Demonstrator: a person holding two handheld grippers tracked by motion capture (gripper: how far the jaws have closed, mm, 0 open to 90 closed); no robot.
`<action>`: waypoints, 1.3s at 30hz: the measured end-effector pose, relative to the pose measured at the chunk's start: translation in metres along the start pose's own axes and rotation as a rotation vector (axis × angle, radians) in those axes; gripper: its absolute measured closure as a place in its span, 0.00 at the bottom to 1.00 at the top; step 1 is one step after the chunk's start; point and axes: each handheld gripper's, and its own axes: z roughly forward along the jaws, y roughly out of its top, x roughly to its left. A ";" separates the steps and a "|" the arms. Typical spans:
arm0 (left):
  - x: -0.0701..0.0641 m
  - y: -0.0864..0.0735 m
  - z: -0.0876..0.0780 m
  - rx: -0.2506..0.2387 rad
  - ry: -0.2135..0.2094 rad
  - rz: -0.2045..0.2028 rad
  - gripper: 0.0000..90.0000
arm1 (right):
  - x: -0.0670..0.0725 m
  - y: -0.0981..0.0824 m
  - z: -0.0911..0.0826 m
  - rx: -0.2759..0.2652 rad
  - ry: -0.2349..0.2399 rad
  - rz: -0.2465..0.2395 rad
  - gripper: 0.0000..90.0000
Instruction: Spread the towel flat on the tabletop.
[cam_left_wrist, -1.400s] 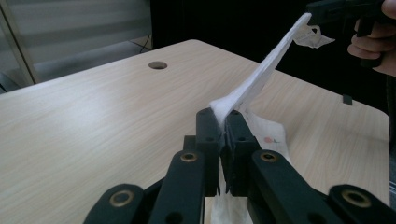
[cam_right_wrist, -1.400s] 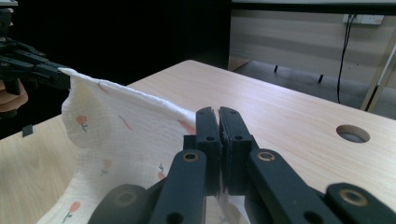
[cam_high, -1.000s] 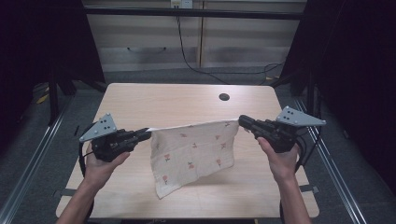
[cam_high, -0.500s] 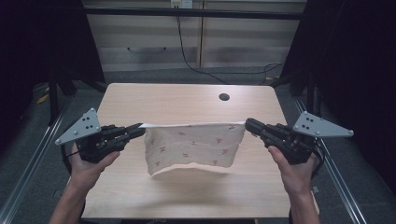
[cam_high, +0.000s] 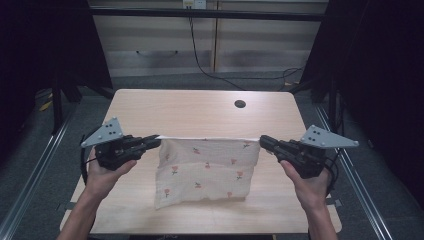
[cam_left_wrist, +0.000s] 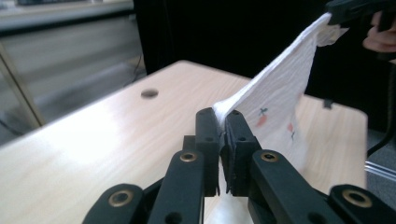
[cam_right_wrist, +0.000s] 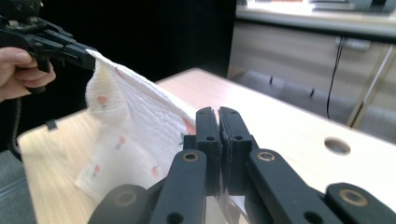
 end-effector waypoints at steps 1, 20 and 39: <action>0.002 -0.005 0.006 0.020 0.008 0.002 0.96 | -0.003 -0.004 0.005 0.021 -0.010 0.006 0.98; 0.042 -0.055 0.074 0.206 0.070 -0.074 0.94 | -0.076 -0.062 0.088 0.199 -0.045 0.127 0.97; 0.088 -0.067 0.101 0.200 0.228 -0.218 0.78 | -0.125 -0.090 0.142 0.231 -0.114 0.204 0.87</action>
